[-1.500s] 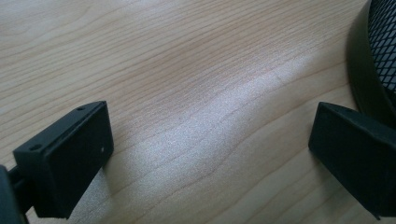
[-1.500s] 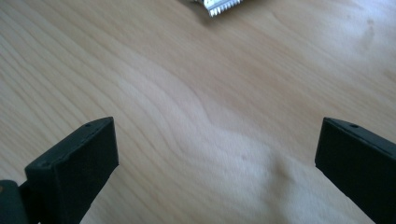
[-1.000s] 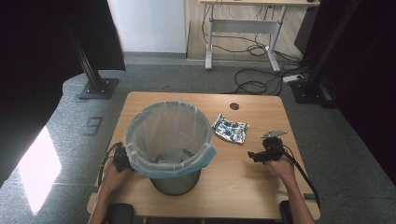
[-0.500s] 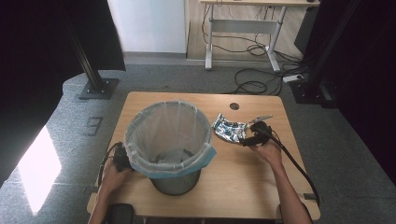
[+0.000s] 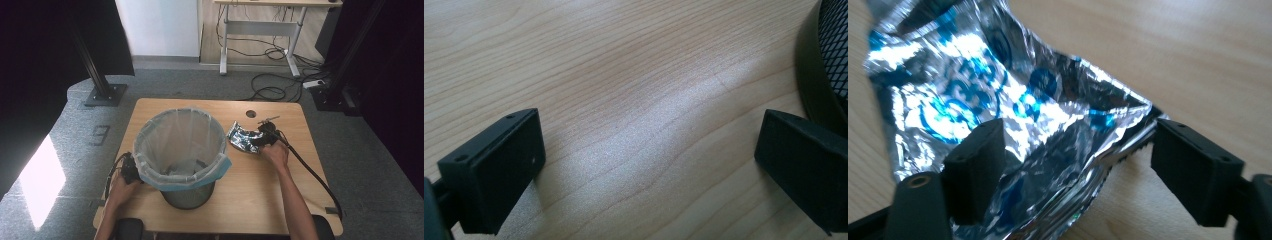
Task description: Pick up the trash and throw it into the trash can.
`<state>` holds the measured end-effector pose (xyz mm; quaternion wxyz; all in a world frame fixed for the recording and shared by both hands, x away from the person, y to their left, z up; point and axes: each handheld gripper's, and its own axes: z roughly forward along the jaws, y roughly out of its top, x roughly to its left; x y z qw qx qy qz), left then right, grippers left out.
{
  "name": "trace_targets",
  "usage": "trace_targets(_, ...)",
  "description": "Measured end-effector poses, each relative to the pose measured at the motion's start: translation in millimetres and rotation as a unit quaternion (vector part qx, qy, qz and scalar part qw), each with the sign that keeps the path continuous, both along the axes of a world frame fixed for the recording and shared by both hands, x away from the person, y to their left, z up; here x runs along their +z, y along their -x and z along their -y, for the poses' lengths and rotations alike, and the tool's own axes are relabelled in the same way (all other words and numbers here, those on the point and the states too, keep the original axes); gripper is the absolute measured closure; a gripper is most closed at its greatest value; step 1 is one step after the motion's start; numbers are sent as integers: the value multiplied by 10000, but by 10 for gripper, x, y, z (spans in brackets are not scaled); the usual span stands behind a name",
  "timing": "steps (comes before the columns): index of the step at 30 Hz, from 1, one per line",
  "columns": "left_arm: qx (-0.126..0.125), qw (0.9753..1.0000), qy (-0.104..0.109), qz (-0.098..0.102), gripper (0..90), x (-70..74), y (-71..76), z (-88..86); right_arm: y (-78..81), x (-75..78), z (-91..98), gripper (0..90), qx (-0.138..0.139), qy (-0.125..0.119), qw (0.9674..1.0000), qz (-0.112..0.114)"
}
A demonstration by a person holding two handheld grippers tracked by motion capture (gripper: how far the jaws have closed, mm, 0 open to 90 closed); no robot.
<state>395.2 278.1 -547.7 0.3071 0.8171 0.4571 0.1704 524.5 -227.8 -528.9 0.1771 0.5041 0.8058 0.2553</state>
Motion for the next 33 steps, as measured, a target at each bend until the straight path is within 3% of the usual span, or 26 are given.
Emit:
trace_targets(2,-16,10000,3,-11,0,1,-1,1,-4,-54,0,307,39,-25,10000,-23)
trace_targets(4,-20,10000,5,-9,0,1,-3,3,4,-60,13,398,83,-217,9997,-8)
trace_targets(11,-25,10000,9,-7,0,1,-5,9,31,-25,21,744,114,-259,9996,-78)
trace_targets(14,-27,10000,6,-6,0,1,-6,9,35,-25,32,817,87,-338,9993,-119)
trace_targets(18,-26,10000,8,-7,0,1,-6,9,47,-13,20,850,120,-292,9994,-135)
trace_targets(21,-26,10000,8,-7,0,1,-6,9,43,35,59,855,164,-410,9987,-244)
trace_targets(28,-25,10000,8,-7,0,1,-6,9,134,362,129,855,418,-241,9988,-110)
trace_targets(33,-26,10000,7,-7,0,1,-6,9,212,569,170,855,455,-141,9989,42)
